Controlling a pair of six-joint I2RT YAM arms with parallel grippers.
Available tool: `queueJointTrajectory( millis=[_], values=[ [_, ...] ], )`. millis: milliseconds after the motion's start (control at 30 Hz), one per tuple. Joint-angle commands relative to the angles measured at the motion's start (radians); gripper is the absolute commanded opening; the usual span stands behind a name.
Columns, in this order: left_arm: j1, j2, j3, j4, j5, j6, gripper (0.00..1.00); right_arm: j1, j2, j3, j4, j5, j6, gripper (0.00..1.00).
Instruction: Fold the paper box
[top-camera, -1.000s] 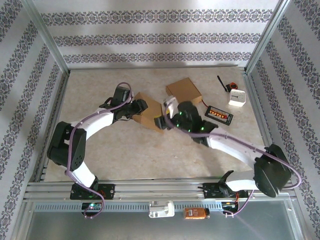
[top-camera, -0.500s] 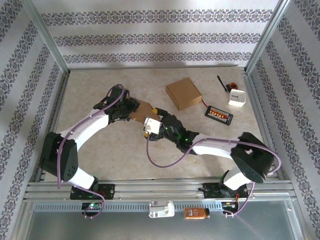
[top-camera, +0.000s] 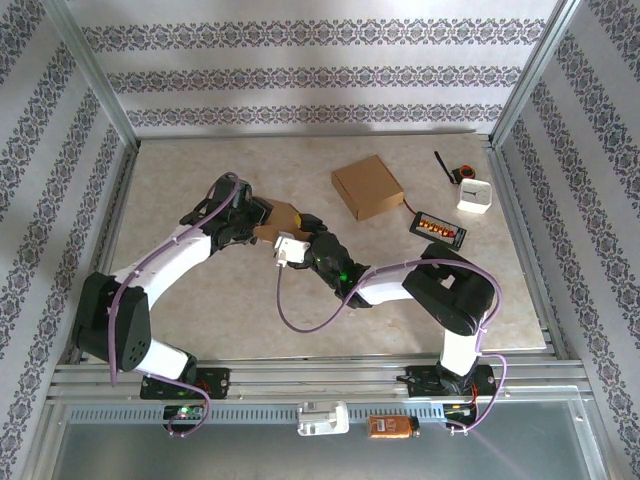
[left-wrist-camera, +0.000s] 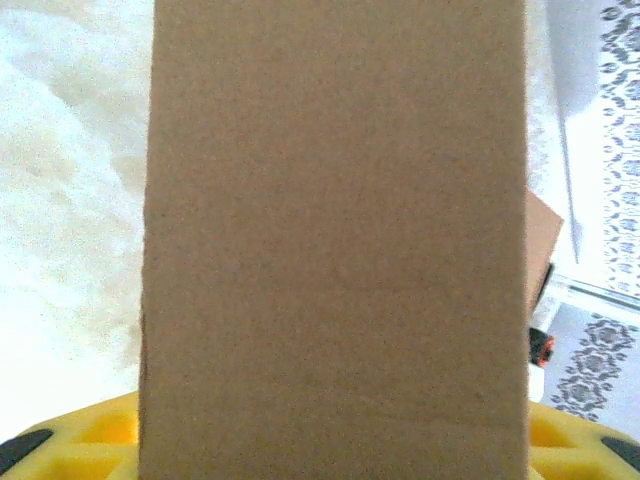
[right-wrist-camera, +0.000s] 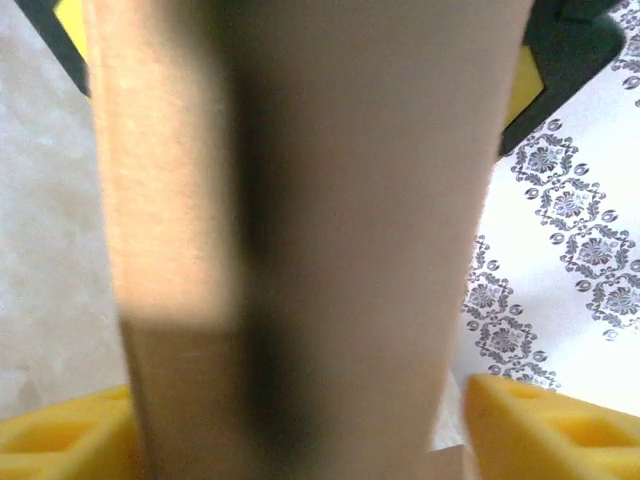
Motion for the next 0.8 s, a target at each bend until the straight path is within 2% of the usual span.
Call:
queueJointTrajectory(
  millis=[0, 167, 267, 367, 500, 567, 633, 667, 733, 767],
  values=[
    [0.003, -0.046, -0.020, -0.006, 0.074, -0.153, 0.41, -0.001, -0.011, -0.023, 0.050, -0.018, 0.004, 0.59],
    [0.013, -0.057, -0.013, 0.007, 0.080, -0.138, 0.47, -0.005, -0.060, -0.054, -0.017, -0.116, 0.035, 0.47],
    [0.020, -0.071, -0.010, 0.011, 0.063, -0.115, 0.55, -0.012, -0.095, -0.064, -0.056, -0.140, 0.050, 0.44],
    [0.025, -0.112, 0.007, -0.027, -0.024, -0.030, 0.71, -0.018, -0.142, -0.071, -0.122, -0.136, 0.043, 0.44],
    [0.027, -0.223, 0.031, -0.062, -0.249, 0.175, 0.86, -0.045, -0.272, -0.092, -0.292, -0.179, 0.035, 0.44],
    [0.027, -0.291, 0.012, 0.019, -0.333, 0.361, 0.91, -0.068, -0.358, -0.072, -0.488, -0.239, 0.015, 0.45],
    [0.027, -0.369, -0.023, 0.123, -0.346, 0.634, 0.95, -0.084, -0.444, 0.047, -0.893, -0.305, -0.062, 0.46],
    [0.028, -0.405, -0.048, 0.180, -0.307, 0.780, 0.98, -0.094, -0.460, 0.121, -1.077, -0.318, -0.082, 0.46],
    [0.027, -0.489, -0.106, 0.238, -0.142, 1.062, 1.00, -0.110, -0.451, 0.304, -1.458, -0.338, -0.120, 0.48],
    [0.026, -0.520, -0.117, 0.225, -0.086, 1.144, 1.00, -0.112, -0.428, 0.391, -1.607, -0.331, -0.134, 0.48]
  ],
)
